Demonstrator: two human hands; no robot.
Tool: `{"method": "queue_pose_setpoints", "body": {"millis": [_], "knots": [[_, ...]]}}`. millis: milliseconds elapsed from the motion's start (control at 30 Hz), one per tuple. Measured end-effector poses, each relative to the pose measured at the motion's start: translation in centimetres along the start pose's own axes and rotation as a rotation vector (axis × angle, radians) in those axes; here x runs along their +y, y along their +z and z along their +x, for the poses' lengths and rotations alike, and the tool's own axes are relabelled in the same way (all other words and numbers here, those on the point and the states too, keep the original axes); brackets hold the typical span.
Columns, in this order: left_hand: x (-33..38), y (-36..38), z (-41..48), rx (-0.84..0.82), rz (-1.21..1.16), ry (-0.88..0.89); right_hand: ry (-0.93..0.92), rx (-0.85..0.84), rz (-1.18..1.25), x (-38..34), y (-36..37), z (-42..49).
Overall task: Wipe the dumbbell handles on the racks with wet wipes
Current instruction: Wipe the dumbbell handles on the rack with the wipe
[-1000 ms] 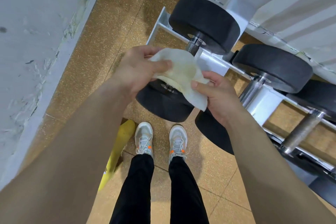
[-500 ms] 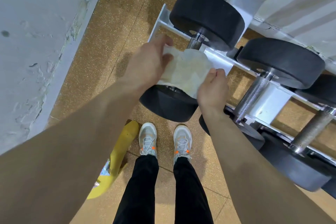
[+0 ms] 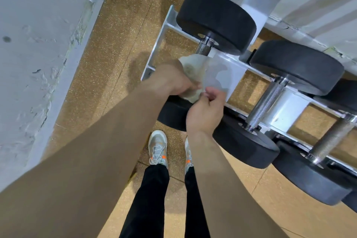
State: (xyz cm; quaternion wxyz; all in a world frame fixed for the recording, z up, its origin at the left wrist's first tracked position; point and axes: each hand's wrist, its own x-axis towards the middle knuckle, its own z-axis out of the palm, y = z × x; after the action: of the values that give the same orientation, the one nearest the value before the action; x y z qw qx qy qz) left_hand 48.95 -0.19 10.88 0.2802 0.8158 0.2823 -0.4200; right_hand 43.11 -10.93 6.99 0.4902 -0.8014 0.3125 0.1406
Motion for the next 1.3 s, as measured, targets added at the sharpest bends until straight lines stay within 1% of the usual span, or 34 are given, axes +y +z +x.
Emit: {"method": "queue_pose_setpoints", "body": {"millis": [33,67,133,167,267,333,367,433,567,667,700,767,800,833,867,933,1000,1033,1133,1233,1300], "knots": [[0.6,0.1,0.4,-0.057,0.091,0.031,0.032,0.034,0.044,0.1,0.3,0.0],[1.2,0.2,0.8,-0.075,0.153,0.065,0.047,0.063,0.071,0.1,0.5,0.0],[1.7,1.0,2.0,-0.051,0.152,0.081,0.053,0.09,0.083,0.2,0.6,-0.1],[1.6,1.4,2.5,-0.036,0.078,0.054,0.047,0.097,0.086,0.3,0.6,-0.1],[1.0,2.4,3.9,-0.024,-0.33,-0.028,0.026,0.118,0.088,0.3,0.7,-0.3],[0.6,2.8,4.5,-0.062,-0.635,-0.037,0.007,0.129,0.095,0.4,0.8,-0.3],[0.6,2.8,4.9,-0.097,-0.751,-0.035,-0.005,0.131,0.092,0.4,0.9,-0.3],[0.4,2.7,5.5,-0.162,-0.841,0.001,-0.019,0.135,0.079,0.6,1.0,-0.3],[1.2,1.2,6.9,-0.249,-0.843,0.132,-0.03,0.128,0.075,0.9,1.0,-0.1],[2.3,-0.1,7.1,-0.271,-0.888,0.214,-0.062,0.125,0.06,1.0,1.0,-0.1],[2.6,-0.1,7.0,-0.241,-0.913,0.226,-0.06,0.122,0.055,1.0,1.0,-0.1],[2.9,0.4,6.3,-0.096,-0.891,0.195,-0.047,0.115,0.045,0.9,1.0,0.0],[2.9,1.1,5.9,0.002,-0.817,0.154,-0.046,0.114,0.043,0.9,1.0,0.0],[2.7,2.0,5.7,0.099,-0.696,0.107,-0.05,0.113,0.043,0.8,1.0,0.0],[2.5,2.9,5.3,0.161,-0.556,0.063,-0.052,0.113,0.042,0.8,1.0,0.1],[2.2,3.9,4.9,0.168,-0.31,-0.012,-0.058,0.107,0.035,0.9,1.0,0.1],[2.0,3.7,5.2,0.1,-0.194,-0.044,-0.084,0.101,0.033,1.0,1.0,0.0],[1.8,3.3,5.5,0.036,-0.24,-0.042,-0.098,0.102,0.032,1.1,1.0,0.0],[0.8,1.8,6.1,-0.166,-0.592,0.045,-0.114,0.093,0.039,1.1,0.9,0.0],[0.6,1.0,7.4,-0.345,-0.79,0.192,-0.125,0.09,0.038,1.4,1.0,0.1],[1.2,0.4,7.9,-0.455,-0.945,0.242,-0.133,0.095,0.03,1.5,0.9,0.1]]}}
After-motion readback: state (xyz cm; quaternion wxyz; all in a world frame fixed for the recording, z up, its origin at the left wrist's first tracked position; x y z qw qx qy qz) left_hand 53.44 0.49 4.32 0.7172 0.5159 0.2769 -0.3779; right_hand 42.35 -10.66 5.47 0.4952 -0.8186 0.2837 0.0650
